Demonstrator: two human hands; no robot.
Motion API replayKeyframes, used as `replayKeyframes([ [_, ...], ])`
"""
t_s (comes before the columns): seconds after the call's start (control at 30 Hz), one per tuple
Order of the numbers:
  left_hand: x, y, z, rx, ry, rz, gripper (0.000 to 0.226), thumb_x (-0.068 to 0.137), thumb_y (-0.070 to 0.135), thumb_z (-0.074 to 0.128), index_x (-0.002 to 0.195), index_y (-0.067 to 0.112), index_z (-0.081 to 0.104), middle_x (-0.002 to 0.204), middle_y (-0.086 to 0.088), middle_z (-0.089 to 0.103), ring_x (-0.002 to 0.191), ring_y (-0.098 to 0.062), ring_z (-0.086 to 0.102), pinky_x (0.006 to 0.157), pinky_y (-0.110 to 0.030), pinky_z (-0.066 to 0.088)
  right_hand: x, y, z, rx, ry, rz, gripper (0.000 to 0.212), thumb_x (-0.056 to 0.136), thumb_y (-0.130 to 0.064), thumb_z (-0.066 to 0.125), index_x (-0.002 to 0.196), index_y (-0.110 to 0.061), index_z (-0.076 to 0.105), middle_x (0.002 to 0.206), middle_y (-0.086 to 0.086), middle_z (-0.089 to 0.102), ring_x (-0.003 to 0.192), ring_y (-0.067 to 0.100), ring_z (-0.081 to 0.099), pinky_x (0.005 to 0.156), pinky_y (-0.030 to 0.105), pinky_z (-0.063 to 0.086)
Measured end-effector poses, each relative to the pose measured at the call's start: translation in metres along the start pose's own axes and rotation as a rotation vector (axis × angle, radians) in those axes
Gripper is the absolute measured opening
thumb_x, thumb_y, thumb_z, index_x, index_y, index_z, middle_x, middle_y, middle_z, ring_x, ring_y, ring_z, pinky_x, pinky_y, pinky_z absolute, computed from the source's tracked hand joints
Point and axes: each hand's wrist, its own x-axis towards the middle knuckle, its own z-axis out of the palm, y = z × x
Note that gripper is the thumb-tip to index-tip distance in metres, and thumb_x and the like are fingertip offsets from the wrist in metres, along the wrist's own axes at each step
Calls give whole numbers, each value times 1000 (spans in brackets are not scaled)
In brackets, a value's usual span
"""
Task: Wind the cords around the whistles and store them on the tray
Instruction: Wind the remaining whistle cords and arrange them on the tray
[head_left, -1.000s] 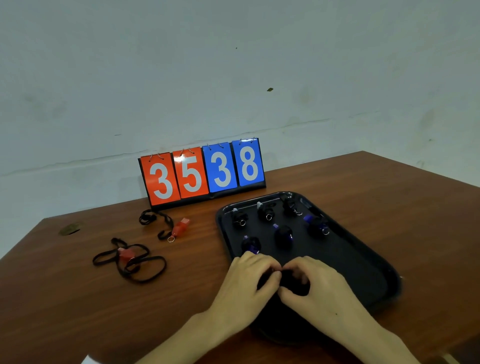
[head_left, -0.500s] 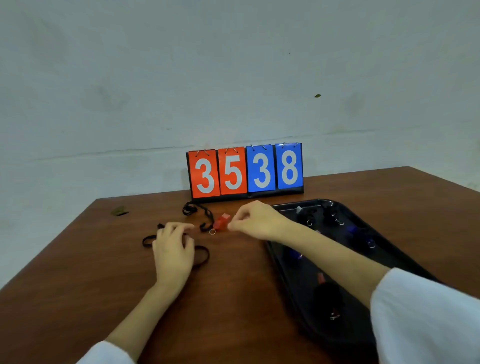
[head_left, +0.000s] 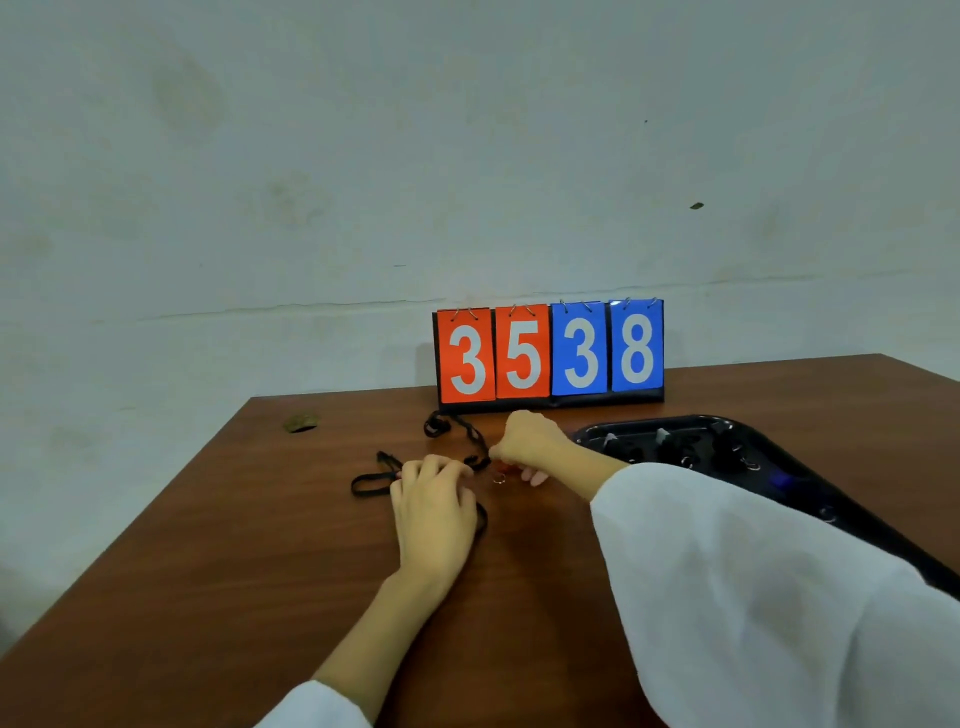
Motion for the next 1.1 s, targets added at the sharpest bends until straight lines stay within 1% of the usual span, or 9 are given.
replayKeyframes([
  [0.13, -1, 5, -1, -88, 32, 29, 31, 89, 16, 54, 119, 20, 60, 121, 6, 57, 117, -15, 45, 100, -31, 32, -20, 5, -24, 172, 5, -114, 30, 89, -24, 60, 112, -7, 50, 71, 4, 59, 62, 15, 64, 64, 27, 56],
  [0.2, -5, 15, -5, -216, -5, 65, 37, 88, 23, 60, 124, 23, 54, 120, 10, 54, 113, -8, 48, 99, -25, 36, -44, 10, -39, 279, -17, -195, 31, 87, -24, 61, 113, -13, 47, 79, 1, 59, 68, 14, 63, 66, 26, 55],
  [0.33, -15, 50, -14, -450, -89, 55, 22, 83, 27, 68, 96, 34, 52, 98, 16, 48, 77, 2, 51, 67, -9, 43, -97, 27, -57, 556, 7, -350, 40, 90, -23, 57, 129, -21, 46, 108, 4, 62, 92, 15, 63, 77, 23, 53],
  [0.43, -15, 66, -14, -568, -114, -15, 11, 88, 19, 61, 78, 23, 57, 86, 1, 56, 69, -4, 51, 66, -16, 44, -123, 42, -70, 975, -43, -370, 39, 93, -19, 53, 131, -23, 45, 114, 8, 62, 99, 20, 65, 87, 34, 54],
  [0.57, -14, 73, -16, -660, -273, -130, 12, 92, 19, 55, 80, 15, 58, 77, -3, 69, 66, -15, 59, 67, -28, 47, -133, 63, -97, 1462, -93, -353, 33, 96, -20, 48, 128, -20, 45, 91, 6, 62, 72, 22, 68, 73, 38, 57],
  [0.67, -15, 65, -18, -515, -277, -97, 12, 89, 26, 61, 82, 16, 60, 77, 1, 66, 73, -13, 61, 69, -21, 44, -130, 78, -112, 1385, 37, -335, 36, 97, -21, 48, 132, -18, 45, 82, 3, 54, 44, 10, 45, 49, 24, 42],
  [0.77, -12, 59, -22, -459, -155, -106, 9, 89, 23, 60, 80, 20, 60, 77, 4, 64, 73, -14, 60, 65, -22, 45, -127, 92, -119, 1125, 160, -343, 35, 96, -25, 49, 131, -19, 48, 80, 0, 50, 40, 6, 28, 40, 17, 29],
  [0.9, -1, 49, -29, -650, -47, -373, 20, 91, 28, 56, 80, 12, 62, 75, -2, 65, 70, -16, 58, 61, -25, 46, -123, 106, -110, 744, 184, -311, 37, 91, -32, 57, 122, -12, 56, 68, -9, 47, 42, 1, 37, 41, 13, 32],
  [1.1, 4, 42, -36, -1221, -130, -596, 33, 99, 20, 42, 83, -1, 60, 88, -18, 68, 87, -27, 65, 85, -35, 50, -121, 122, -92, 351, 251, -300, 23, 93, -29, 53, 111, -17, 46, 77, -14, 46, 66, -1, 47, 55, 12, 33],
])
